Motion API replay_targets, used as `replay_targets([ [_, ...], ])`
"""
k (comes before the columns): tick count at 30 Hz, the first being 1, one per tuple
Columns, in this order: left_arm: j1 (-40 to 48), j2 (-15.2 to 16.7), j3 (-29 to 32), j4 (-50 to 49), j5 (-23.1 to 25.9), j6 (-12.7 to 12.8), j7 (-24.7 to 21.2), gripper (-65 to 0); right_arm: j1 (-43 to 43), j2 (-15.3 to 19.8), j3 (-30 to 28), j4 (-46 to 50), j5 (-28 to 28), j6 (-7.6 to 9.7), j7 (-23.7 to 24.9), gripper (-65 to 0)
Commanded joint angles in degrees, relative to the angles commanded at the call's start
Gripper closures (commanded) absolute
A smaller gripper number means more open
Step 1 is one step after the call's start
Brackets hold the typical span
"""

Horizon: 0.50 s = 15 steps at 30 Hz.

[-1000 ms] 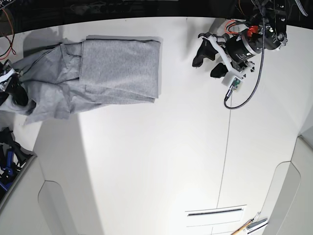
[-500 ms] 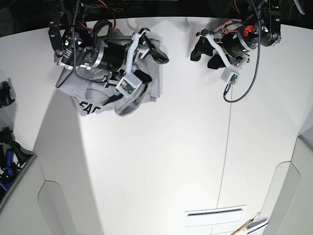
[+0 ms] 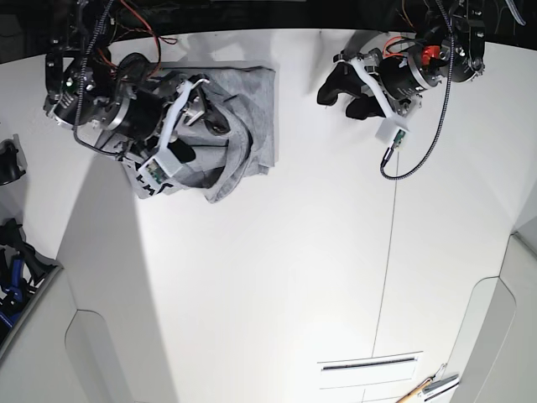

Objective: Fold the T-shirt properly
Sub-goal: 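Fold the strip end with the right gripper over the folded stack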

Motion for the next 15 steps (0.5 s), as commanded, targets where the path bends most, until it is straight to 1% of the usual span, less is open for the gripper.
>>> replay_targets([
  [1,0.0,0.0,0.0,0.0,0.0,0.0,0.0,-43.4,-0.7,0.7,0.9,0.1,2.7,0.81,-0.7,-41.5],
  [2,0.0,0.0,0.0,0.0,0.0,0.0,0.0,-43.4,-1.8,1.2,1.2,0.2,4.0,0.83,-1.0,-41.5],
  [4,0.0,0.0,0.0,0.0,0.1,0.0,0.0,-43.4,-4.2,1.9,1.2,0.2,3.9,0.81,-0.9,-41.5],
  [6,0.0,0.0,0.0,0.0,0.2,0.0,0.0,-43.4,-6.5,1.9,1.2,0.2,2.6,0.81,-0.1,-41.5],
  [9,0.0,0.0,0.0,0.0,0.2,0.0,-0.2,-43.4,-9.1,1.9,1.2,0.2,-2.5,0.81,5.1,-41.5],
  [11,0.0,0.0,0.0,0.0,0.2,0.0,-0.3,-43.4,-9.7,1.9,1.2,0.2,-5.4,0.76,7.1,-41.5],
  [15,0.0,0.0,0.0,0.0,0.2,0.0,-0.4,-43.4,-9.7,1.9,1.0,-0.1,-6.1,0.79,8.2,-41.5],
])
